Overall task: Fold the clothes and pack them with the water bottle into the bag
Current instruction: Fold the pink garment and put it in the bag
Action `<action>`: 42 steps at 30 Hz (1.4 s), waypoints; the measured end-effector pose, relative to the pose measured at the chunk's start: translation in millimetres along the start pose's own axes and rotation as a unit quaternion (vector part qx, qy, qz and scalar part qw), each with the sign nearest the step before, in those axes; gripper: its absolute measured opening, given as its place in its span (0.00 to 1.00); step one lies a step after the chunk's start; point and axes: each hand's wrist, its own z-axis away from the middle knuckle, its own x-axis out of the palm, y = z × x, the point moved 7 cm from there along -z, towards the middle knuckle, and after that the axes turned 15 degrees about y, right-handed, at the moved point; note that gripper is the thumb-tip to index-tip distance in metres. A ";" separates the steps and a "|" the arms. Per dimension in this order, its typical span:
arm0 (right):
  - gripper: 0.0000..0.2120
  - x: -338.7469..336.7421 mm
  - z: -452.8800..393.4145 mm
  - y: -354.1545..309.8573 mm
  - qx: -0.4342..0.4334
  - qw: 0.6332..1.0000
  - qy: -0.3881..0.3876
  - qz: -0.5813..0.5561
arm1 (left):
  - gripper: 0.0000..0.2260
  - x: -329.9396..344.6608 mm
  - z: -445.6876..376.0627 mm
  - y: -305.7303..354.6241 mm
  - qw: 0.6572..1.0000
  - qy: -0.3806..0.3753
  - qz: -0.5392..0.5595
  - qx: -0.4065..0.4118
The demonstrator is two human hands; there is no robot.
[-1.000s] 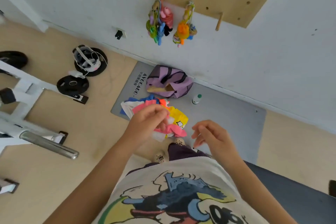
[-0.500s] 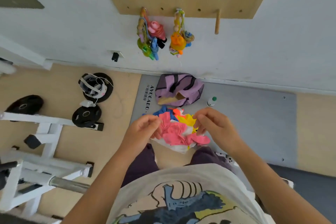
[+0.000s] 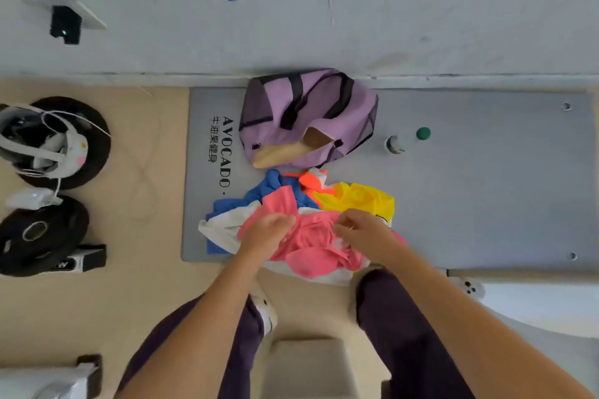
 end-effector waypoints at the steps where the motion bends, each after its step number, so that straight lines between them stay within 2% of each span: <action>1: 0.04 20.6 -27.6 21.5 0.001 1.000 -0.007 0.009 | 0.12 21.8 -26.9 -23.5 1.000 0.000 -0.005 -0.003; 3: 0.03 56.8 -77.2 65.4 0.008 1.000 -0.003 0.025 | 0.05 62.1 -71.8 -64.1 1.000 -0.003 0.002 -0.002; 4: 0.01 73.4 -99.2 85.8 0.012 1.000 0.003 0.028 | 0.05 80.5 -91.7 -80.5 1.000 -0.003 0.014 0.000; 7: 0.10 121.4 -146.4 136.9 0.042 0.999 -0.002 0.000 | 0.12 123.9 -140.1 -117.0 0.998 0.005 0.060 0.014; 9: 0.14 151.5 -166.2 161.2 0.057 0.998 -0.028 -0.028 | 0.14 145.0 -163.8 -133.8 0.998 -0.005 0.019 0.060; 10: 0.13 160.9 -176.2 171.3 0.065 0.996 -0.035 -0.043 | 0.13 152.9 -175.1 -140.1 0.997 -0.018 -0.008 0.078; 12: 0.07 167.5 -195.4 184.2 0.080 0.993 -0.060 -0.064 | 0.11 164.4 -198.4 -146.3 0.993 -0.052 -0.040 0.097; 15: 0.04 170.0 -216.1 185.8 0.076 0.987 -0.137 -0.036 | 0.03 172.2 -230.6 -136.2 0.983 -0.103 -0.078 0.132; 18: 0.05 166.9 -223.4 171.9 0.056 0.991 -0.119 -0.024 | 0.03 173.3 -240.3 -120.0 0.973 -0.127 -0.121 0.150; 20: 0.05 168.7 -209.5 162.8 0.023 0.993 -0.117 0.020 | 0.07 173.5 -221.2 -120.8 0.954 -0.157 -0.177 0.182; 21: 0.08 171.6 -195.1 164.8 0.004 0.988 -0.131 0.082 | 0.07 171.3 -206.4 -127.3 0.943 -0.160 -0.216 0.197; 23: 0.13 168.5 -157.6 176.3 -0.030 0.968 -0.117 0.221 | 0.09 159.7 -177.5 -144.3 0.935 -0.127 -0.260 0.207; 24: 0.14 162.1 -138.6 180.5 -0.043 0.963 -0.088 0.253 | 0.09 151.0 -162.5 -150.3 0.941 -0.111 -0.248 0.204; 27: 0.08 128.7 -93.8 167.7 -0.048 0.989 0.026 0.136 | 0.07 112.9 -118.0 -135.5 0.961 -0.053 -0.170 0.211; 29: 0.07 104.5 -67.1 138.1 -0.078 0.994 0.056 0.052 | 0.06 82.9 -83.8 -100.3 0.960 -0.005 -0.111 0.258; 31: 0.08 89.5 -27.0 99.5 -0.116 0.992 0.028 -0.039 | 0.05 53.6 -35.4 -61.6 0.951 0.005 -0.021 0.308; 34: 0.16 79.8 44.0 41.9 -0.210 0.964 -0.052 -0.155 | 0.02 14.1 47.7 -15.5 0.923 -0.019 0.094 0.373; 36: 0.18 70.2 84.7 15.7 -0.260 0.950 -0.055 -0.163 | 0.01 -9.0 97.6 4.7 0.900 -0.022 0.148 0.410; 39: 0.16 46.4 130.0 -8.0 -0.304 0.936 -0.023 -0.177 | 0.01 -37.7 148.3 15.0 0.878 0.021 0.180 0.443; 42: 0.15 27.6 160.7 -18.0 -0.320 0.919 -0.052 -0.224 | 0.04 -54.1 174.4 10.2 0.868 0.050 0.213 0.446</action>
